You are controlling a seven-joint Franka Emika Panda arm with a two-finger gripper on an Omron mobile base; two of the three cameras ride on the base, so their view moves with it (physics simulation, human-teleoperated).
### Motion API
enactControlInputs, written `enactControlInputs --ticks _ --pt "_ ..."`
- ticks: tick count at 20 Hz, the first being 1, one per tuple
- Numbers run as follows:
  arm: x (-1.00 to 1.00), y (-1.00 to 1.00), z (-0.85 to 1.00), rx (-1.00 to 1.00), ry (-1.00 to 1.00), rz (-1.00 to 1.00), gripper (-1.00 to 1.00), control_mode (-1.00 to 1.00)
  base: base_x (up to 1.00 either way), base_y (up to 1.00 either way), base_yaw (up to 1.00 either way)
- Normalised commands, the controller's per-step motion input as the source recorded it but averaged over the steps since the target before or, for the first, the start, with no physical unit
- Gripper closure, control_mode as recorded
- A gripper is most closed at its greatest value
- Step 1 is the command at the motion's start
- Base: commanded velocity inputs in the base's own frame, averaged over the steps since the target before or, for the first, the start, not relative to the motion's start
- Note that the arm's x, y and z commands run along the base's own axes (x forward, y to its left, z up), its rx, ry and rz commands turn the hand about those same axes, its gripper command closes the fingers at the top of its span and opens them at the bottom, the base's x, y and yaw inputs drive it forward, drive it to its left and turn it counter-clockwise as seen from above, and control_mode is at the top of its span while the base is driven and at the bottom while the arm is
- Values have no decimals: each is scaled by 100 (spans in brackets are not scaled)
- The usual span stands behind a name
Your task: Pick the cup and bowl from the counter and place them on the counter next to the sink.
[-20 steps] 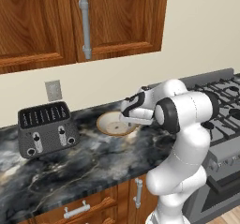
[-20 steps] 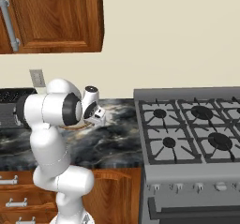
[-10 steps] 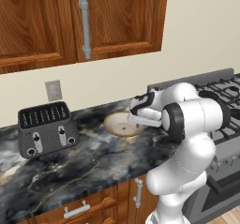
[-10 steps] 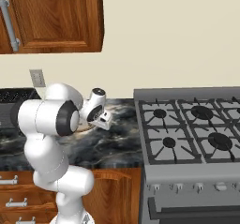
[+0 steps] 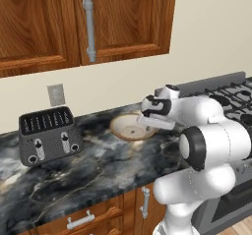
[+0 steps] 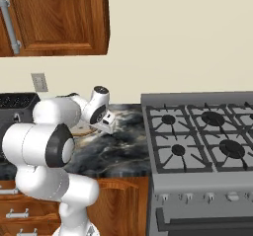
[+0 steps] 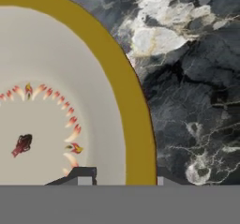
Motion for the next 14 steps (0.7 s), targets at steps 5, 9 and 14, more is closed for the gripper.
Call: enactControlInputs --ticks 5,9,14 --pt "-76 -23 22 0 0 0 100 -100 0 0 0" --pt "-88 -30 19 0 0 0 100 -100 0 0 0" --pt "-76 -19 31 1 -6 1 100 -100 0 0 0"
